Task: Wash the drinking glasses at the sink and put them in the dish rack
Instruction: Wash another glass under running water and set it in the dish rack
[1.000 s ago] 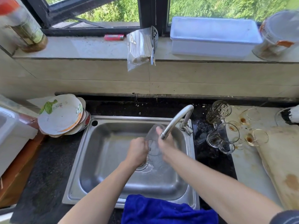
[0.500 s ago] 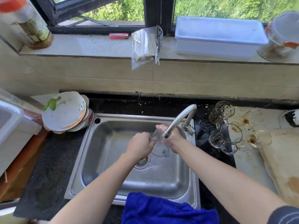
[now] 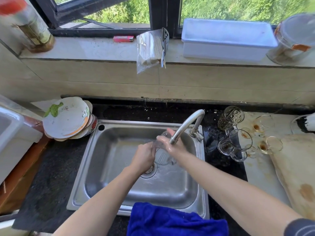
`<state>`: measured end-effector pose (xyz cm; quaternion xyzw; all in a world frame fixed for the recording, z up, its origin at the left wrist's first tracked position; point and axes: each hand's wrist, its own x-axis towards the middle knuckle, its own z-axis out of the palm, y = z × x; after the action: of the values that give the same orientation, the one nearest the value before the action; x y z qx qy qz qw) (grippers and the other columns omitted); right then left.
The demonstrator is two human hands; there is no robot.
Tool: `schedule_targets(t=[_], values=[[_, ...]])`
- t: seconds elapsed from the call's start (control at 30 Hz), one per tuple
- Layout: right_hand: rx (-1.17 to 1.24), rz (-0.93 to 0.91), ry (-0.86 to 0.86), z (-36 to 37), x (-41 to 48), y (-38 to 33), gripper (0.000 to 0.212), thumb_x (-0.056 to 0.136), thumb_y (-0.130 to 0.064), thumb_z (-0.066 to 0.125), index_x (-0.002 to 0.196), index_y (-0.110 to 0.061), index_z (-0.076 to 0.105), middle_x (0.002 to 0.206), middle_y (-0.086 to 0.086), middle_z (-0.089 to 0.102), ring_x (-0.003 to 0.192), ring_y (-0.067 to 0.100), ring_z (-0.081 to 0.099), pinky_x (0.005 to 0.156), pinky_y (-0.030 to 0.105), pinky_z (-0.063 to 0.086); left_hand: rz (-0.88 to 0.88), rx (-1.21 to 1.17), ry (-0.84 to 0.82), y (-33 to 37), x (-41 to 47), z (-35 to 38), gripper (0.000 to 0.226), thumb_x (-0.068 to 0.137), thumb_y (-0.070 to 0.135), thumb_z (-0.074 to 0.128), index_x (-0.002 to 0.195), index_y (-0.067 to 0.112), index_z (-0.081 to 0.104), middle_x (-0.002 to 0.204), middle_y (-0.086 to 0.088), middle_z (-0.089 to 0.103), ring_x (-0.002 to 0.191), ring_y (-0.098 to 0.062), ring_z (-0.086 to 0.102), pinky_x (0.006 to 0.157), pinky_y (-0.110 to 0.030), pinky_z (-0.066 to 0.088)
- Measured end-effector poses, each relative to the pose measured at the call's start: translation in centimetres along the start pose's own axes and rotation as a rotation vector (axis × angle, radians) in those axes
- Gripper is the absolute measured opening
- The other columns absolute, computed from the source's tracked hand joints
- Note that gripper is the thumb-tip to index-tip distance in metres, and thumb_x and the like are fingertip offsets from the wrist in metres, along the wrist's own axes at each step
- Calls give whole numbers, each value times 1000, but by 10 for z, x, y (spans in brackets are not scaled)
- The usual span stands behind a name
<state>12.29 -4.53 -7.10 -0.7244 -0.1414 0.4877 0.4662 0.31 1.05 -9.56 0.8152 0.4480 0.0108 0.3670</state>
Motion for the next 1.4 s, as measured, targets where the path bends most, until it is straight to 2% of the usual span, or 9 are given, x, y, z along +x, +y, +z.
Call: schedule_targets(t=[0.13,0.27,0.4,0.67,0.8,0.93,1.1,1.23,1.4], values=[[10,194,149,-16,10,-12,18,97,-30,48,92,-19,61,91,2,60,87,22,52,69,31,42,-6,-14,11,10,-5,5,35,97,14,44,62,11,47,72,-16,57,70,-33,49,62,-36,30],[-126,-75,29,5,-6,19,42,93,-48,51,127,-22,51,103,-8,51,97,12,46,93,34,41,-93,-51,32,0,3,8,36,98,16,40,68,2,53,81,-26,63,80,-40,57,68,-38,33],[-90,139,155,-7,19,18,27,100,-34,42,85,-18,59,75,-2,55,67,17,50,59,32,43,-99,-125,91,4,-2,9,36,96,15,43,71,-5,60,73,-25,65,75,-38,60,72,-43,45],[-474,-41,184,-15,10,7,15,89,-27,63,78,-19,57,74,0,60,70,23,58,53,24,34,-56,-178,151,8,-1,6,38,92,18,40,55,10,47,52,-5,52,60,-28,52,62,-35,33],[-205,9,78,-5,-8,16,17,99,-26,49,84,-18,53,68,0,57,53,14,51,47,24,34,-237,-529,199,0,4,7,33,96,15,42,70,3,60,45,-5,53,44,-16,48,56,-32,42],[-129,77,92,-20,5,12,25,89,-1,37,73,-13,53,68,13,49,51,18,40,44,25,23,-255,-629,74,1,-8,11,32,97,9,42,71,7,58,47,-7,52,35,-6,43,46,-24,34],[-364,-17,94,-18,-1,12,27,89,-11,46,64,-20,50,61,2,55,56,22,49,50,35,38,-326,-649,-78,-9,-7,5,29,96,8,47,68,11,53,46,1,51,35,-9,42,38,-18,28],[-500,-286,161,-25,-3,22,23,97,-13,40,78,-15,53,72,-3,56,62,22,56,59,47,51,-586,-880,-242,-16,-6,-1,12,96,4,48,84,4,51,73,-18,64,52,-20,59,42,-21,44],[-754,-629,172,-42,-11,53,23,95,-6,48,117,-5,52,58,-4,48,46,16,43,48,31,28,-901,-1548,-231,-4,1,14,24,99,17,34,102,-2,49,90,-28,61,72,-34,62,52,-38,57]])
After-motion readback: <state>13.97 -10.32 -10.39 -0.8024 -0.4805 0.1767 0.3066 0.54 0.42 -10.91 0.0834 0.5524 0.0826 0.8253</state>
